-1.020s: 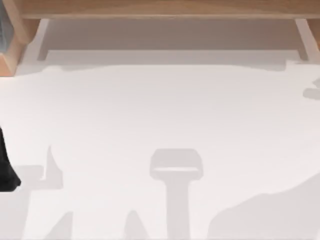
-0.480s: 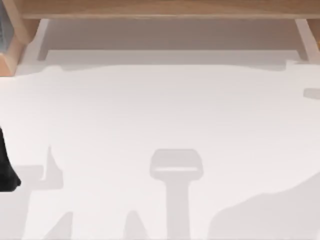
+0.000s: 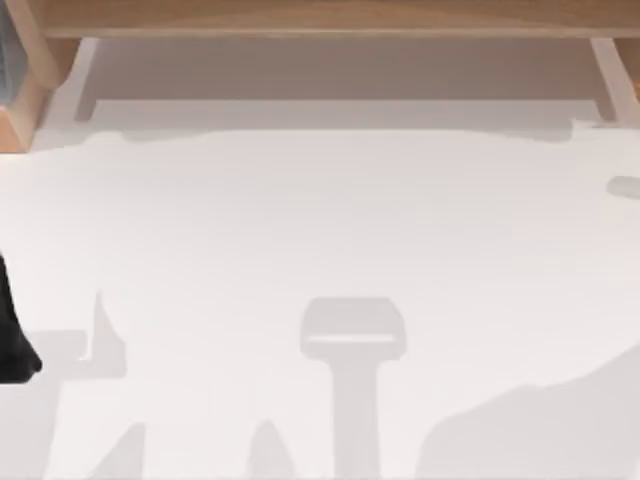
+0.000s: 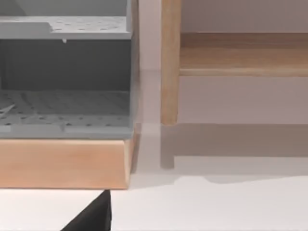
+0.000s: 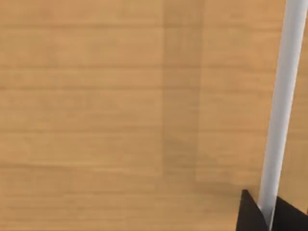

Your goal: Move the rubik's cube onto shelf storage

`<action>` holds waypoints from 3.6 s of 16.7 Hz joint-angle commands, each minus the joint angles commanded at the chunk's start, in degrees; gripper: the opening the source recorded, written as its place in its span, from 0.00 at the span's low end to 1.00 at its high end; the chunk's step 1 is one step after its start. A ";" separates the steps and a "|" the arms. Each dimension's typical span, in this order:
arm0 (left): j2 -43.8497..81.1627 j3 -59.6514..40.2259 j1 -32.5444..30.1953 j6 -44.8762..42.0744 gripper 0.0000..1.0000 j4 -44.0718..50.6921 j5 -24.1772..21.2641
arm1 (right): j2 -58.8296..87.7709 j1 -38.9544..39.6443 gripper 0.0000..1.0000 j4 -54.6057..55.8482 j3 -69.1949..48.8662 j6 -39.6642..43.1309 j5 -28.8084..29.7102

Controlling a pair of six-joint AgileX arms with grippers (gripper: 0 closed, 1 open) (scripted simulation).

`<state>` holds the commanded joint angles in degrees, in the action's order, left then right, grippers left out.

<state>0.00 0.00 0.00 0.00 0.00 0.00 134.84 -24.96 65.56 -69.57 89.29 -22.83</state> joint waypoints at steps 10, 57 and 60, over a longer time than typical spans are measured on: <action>0.00 0.00 0.00 0.00 1.00 0.00 0.00 | -2.66 -1.78 0.00 3.11 6.12 -0.07 -1.22; 0.00 0.00 0.00 0.00 1.00 0.00 0.00 | -16.75 -15.62 0.53 24.98 41.85 -0.39 -15.81; 0.00 0.00 0.00 0.00 1.00 0.00 0.00 | -16.75 -15.62 0.75 24.98 41.85 -0.39 -15.81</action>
<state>0.00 0.00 0.00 0.00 0.00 0.00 118.10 -40.57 90.54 -27.72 88.90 -38.64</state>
